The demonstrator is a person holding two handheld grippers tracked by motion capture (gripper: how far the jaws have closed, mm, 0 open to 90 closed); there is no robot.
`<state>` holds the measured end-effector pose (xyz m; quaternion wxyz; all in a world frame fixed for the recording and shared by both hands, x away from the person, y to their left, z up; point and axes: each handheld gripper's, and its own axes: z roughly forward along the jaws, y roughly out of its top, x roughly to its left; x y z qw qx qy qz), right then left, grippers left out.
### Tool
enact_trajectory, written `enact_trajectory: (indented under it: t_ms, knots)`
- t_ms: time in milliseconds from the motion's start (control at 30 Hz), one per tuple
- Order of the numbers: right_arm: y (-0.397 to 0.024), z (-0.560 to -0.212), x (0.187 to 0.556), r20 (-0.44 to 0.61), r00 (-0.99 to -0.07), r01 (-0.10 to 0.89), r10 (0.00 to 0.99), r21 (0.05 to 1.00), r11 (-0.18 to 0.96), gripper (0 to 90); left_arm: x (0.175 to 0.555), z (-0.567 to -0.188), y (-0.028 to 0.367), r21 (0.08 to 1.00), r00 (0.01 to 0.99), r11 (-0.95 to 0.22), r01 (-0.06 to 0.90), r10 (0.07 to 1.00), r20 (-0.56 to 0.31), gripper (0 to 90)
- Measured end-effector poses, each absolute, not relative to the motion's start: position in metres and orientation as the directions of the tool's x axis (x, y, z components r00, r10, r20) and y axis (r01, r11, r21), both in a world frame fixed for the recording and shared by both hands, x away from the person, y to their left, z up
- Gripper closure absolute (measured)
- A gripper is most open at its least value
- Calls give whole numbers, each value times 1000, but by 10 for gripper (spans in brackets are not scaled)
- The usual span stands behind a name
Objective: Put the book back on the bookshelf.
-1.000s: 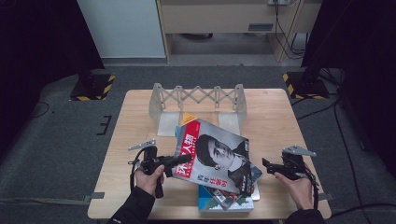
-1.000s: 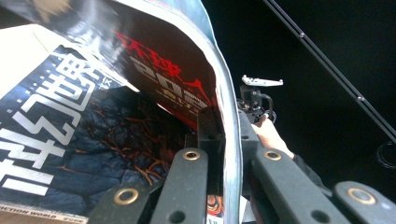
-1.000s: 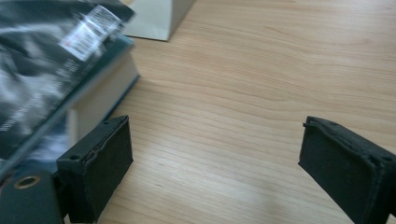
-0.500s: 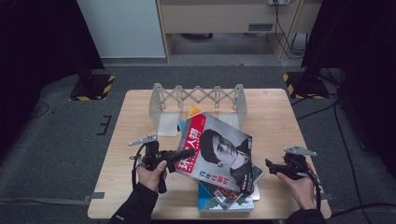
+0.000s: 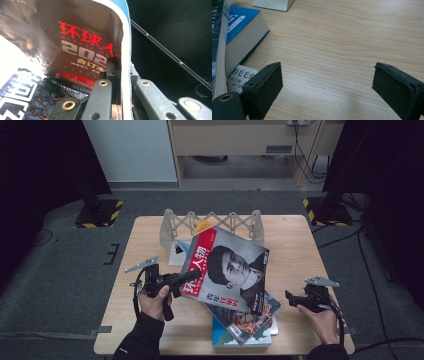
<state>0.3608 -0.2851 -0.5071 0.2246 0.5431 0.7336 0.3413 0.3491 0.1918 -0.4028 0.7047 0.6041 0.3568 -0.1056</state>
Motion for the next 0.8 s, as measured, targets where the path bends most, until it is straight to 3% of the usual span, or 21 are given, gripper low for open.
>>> enact_trajectory:
  t_ms: [800]
  knots:
    - [-285, -509, 361, 38, -304, 655, 952, 733, 181, 94, 340, -366, 244, 810, 728, 319, 493, 359, -584, 863]
